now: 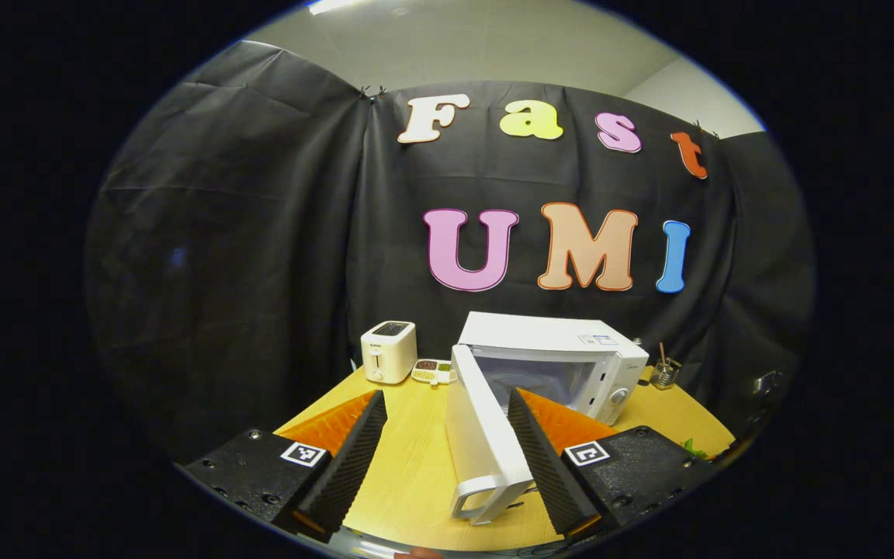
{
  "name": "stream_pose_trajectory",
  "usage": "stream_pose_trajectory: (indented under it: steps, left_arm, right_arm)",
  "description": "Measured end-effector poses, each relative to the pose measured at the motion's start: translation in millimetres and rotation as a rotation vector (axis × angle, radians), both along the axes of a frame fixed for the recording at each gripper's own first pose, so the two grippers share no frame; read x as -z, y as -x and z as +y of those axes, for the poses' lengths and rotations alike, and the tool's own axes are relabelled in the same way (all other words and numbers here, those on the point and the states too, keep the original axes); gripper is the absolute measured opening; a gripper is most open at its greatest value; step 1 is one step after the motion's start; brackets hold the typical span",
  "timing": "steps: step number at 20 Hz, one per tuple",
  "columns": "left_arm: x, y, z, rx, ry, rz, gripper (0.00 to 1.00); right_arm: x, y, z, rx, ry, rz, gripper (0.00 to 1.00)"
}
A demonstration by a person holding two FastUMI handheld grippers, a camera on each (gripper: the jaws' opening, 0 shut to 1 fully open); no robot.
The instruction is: Open the microwave oven with the left hand, put the food in, and close the microwave oven.
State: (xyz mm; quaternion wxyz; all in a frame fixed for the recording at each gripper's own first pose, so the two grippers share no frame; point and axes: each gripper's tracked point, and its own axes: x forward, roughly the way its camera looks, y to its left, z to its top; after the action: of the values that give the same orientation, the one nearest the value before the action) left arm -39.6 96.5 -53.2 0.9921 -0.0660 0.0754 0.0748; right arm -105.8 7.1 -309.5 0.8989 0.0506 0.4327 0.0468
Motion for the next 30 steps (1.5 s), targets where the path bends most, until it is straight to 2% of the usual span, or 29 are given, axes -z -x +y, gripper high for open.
stream_pose_trajectory:
  steps: [1, 2, 3, 4, 6, 7, 8, 13, 14, 15, 16, 17, 18, 20, 21, 22, 24, 25, 26, 28, 29, 30]
  left_arm:
    - [-2, -2, -1, 0.003, 0.004, -0.006, 0.94]
    - [-1, -3, -2, 0.008, 0.006, -0.008, 0.96]
    - [-2, -4, -3, 0.007, 0.003, -0.010, 0.96]
    - [-3, -5, -1, 0.003, 0.001, -0.014, 0.94]
    - [-6, -7, -3, 0.010, 0.000, -0.027, 0.96]
    - [-3, -8, -4, 0.014, -0.002, -0.020, 0.96]
    - [0, -9, -3, 0.017, -0.002, -0.011, 0.96]
    - [-2, -17, -9, 0.043, 0.023, -0.023, 0.96]
    - [-3, -17, -9, 0.049, 0.025, -0.027, 0.96]
    - [-4, -18, -9, 0.054, 0.024, -0.031, 0.96]
    - [-5, -20, -9, 0.060, 0.022, -0.038, 0.96]
    - [-6, -21, -9, 0.067, 0.017, -0.042, 0.96]
    - [-6, -23, -7, 0.073, 0.009, -0.043, 0.96]
    - [-8, -26, -6, 0.084, -0.002, -0.052, 0.94]
    - [-9, -28, -6, 0.091, -0.009, -0.054, 0.96]
    - [-10, -28, -6, 0.096, -0.019, -0.058, 0.96]
    - [-14, -29, -6, 0.110, -0.032, -0.068, 0.94]
    - [-16, -29, -8, 0.119, -0.038, -0.074, 0.96]
    - [-16, -32, -10, 0.125, -0.040, -0.078, 0.96]
    - [-18, -32, -11, 0.124, -0.032, -0.086, 0.96]
    - [-19, -32, -13, 0.128, -0.024, -0.089, 0.96]
    - [-18, -32, -14, 0.131, -0.017, -0.090, 0.94]
  right_arm:
    - [0, 1, -2, 0.004, 0.000, 0.011, 0.29]
    - [-5, -1, -2, 0.008, -0.004, 0.005, 0.36]
    - [-2, -7, -2, 0.002, -0.004, -0.001, 0.23]
    - [-7, -7, 0, -0.013, -0.010, -0.011, 0.27]
    - [-9, -5, -3, -0.018, -0.009, -0.008, 0.27]
    - [-10, -4, -6, -0.014, -0.011, -0.006, 0.22]
    - [-13, -7, -8, -0.009, -0.011, -0.009, 0.27]
    - [-40, -30, -16, -0.012, 0.001, -0.054, 0.27]
    - [-46, -35, -14, -0.014, -0.007, -0.063, 0.22]
    - [-53, -40, -10, -0.014, -0.015, -0.073, 0.27]
    - [-58, -45, -5, -0.017, -0.024, -0.083, 0.27]
    - [-63, -50, 1, -0.020, -0.037, -0.090, 0.27]
    - [-69, -54, 8, -0.020, -0.052, -0.098, 0.22]
    - [-77, -62, 28, -0.030, -0.085, -0.107, 0.22]
    - [-78, -67, 37, -0.038, -0.096, -0.109, 0.22]
    - [-79, -72, 48, -0.047, -0.106, -0.112, 0.27]
    - [-80, -84, 74, -0.067, -0.136, -0.118, 0.27]
    - [-79, -90, 88, -0.070, -0.163, -0.117, 0.22]
    - [-80, -98, 103, -0.074, -0.193, -0.115, 0.27]
    - [-84, -116, 131, -0.081, -0.238, -0.113, 0.27]
    - [-87, -125, 145, -0.082, -0.264, -0.115, 0.32]
    - [-88, -137, 159, -0.078, -0.295, -0.115, 0.27]
